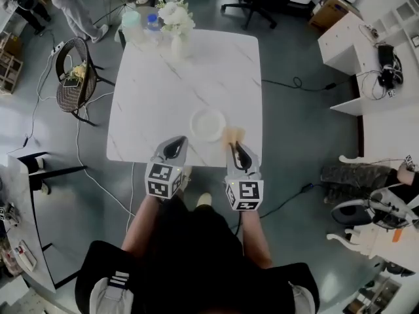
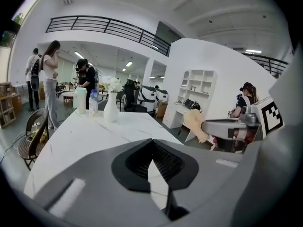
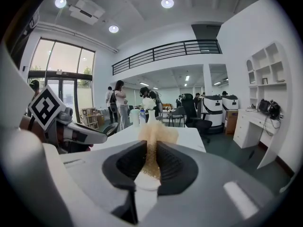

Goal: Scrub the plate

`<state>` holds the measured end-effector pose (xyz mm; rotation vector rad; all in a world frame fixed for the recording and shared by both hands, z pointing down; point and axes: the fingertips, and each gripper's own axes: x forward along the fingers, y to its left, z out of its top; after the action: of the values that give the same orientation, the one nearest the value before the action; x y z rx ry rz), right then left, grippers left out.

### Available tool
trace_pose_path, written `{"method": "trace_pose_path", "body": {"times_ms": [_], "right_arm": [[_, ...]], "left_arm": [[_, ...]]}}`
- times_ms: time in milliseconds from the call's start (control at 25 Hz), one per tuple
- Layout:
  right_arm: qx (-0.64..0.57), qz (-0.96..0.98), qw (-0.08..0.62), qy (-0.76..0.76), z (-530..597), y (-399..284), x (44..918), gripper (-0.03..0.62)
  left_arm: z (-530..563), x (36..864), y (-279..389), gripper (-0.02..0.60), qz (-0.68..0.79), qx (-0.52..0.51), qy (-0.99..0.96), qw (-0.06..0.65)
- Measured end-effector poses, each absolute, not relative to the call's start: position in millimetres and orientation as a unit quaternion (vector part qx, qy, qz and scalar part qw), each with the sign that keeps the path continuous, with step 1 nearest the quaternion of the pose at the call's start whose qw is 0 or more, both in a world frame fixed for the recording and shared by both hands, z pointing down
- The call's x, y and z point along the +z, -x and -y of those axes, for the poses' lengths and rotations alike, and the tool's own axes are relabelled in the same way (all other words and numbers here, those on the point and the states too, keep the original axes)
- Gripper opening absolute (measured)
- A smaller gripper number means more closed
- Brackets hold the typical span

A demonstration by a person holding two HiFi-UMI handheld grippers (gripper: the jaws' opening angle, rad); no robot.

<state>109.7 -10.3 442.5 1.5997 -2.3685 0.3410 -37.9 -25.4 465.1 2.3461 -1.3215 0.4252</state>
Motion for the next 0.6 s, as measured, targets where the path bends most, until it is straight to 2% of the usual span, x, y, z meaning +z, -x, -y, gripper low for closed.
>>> {"method": "trace_pose_path", "body": {"times_ms": [600], "right_arm": [[0.18,0.806,0.176,-0.536,54,-88,524,0.067]], "left_arm": [[69,549,29,0.008,0.427,0.188,-0.841,0.274]]}}
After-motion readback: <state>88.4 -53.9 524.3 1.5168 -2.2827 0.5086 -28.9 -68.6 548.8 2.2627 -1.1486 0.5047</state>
